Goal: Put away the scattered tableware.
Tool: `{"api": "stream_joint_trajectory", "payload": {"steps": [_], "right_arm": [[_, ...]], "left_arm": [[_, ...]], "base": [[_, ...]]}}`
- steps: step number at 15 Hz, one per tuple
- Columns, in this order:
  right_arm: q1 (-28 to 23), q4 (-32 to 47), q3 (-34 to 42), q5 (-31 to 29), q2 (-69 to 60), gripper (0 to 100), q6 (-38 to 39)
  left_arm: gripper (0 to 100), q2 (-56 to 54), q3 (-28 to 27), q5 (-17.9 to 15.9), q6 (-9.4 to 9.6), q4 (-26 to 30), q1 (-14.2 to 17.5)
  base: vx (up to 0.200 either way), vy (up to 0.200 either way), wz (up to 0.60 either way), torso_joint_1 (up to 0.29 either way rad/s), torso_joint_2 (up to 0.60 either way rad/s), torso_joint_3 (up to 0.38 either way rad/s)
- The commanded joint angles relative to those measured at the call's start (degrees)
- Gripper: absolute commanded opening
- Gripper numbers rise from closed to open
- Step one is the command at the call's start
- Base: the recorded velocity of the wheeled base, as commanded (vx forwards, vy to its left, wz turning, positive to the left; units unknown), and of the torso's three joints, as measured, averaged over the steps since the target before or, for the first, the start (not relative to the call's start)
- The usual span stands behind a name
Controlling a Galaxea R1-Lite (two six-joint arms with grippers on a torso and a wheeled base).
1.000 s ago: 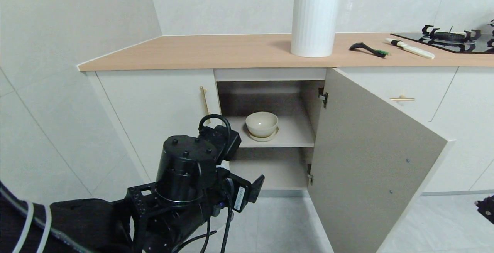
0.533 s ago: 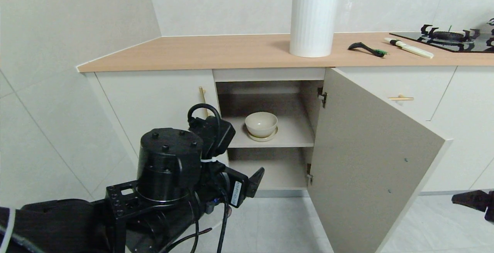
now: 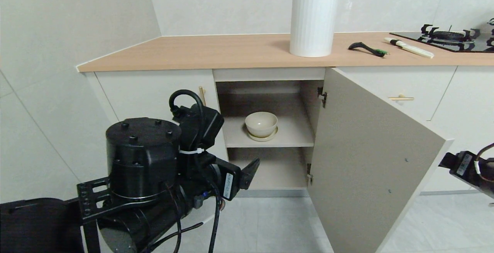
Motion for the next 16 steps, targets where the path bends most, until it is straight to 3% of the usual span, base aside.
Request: {"api": "stream_joint_trajectory", "payload": {"steps": [1,8,10,12,16], "right_arm": [[-1.1,-0.6,-3.8,5.3,8.4,100,-0.1],[0.6,0.1,-4.2,17.0,10.0,100,1.4],[3.3,0.4,-4.3,18.2,10.0,100,1.6],[9.2,0.1,-4.7,19.5,10.3,100,2.9],[17.4,0.1,-10.8,20.3,14.5,100,3.1]], "left_arm": [[100,-0.8,-0.1,0.0,0.01,0.0,0.1],[100,-1.6,-0.6,-0.1,0.01,0.0,0.4],[100,-1.7,-0.6,-0.1,0.01,0.0,0.5],[100,-2.7,-0.6,-0.1,0.19,0.1,0.5],[100,-3.8,-0.6,-0.1,0.27,0.1,0.5]], "base": [[0.0,0.0,0.0,0.0,0.0,0.0],[0.0,0.0,0.0,0.0,0.0,0.0],[0.0,0.0,0.0,0.0,0.0,0.0],[0.0,0.0,0.0,0.0,0.0,0.0],[0.0,0.0,0.0,0.0,0.0,0.0]]}}
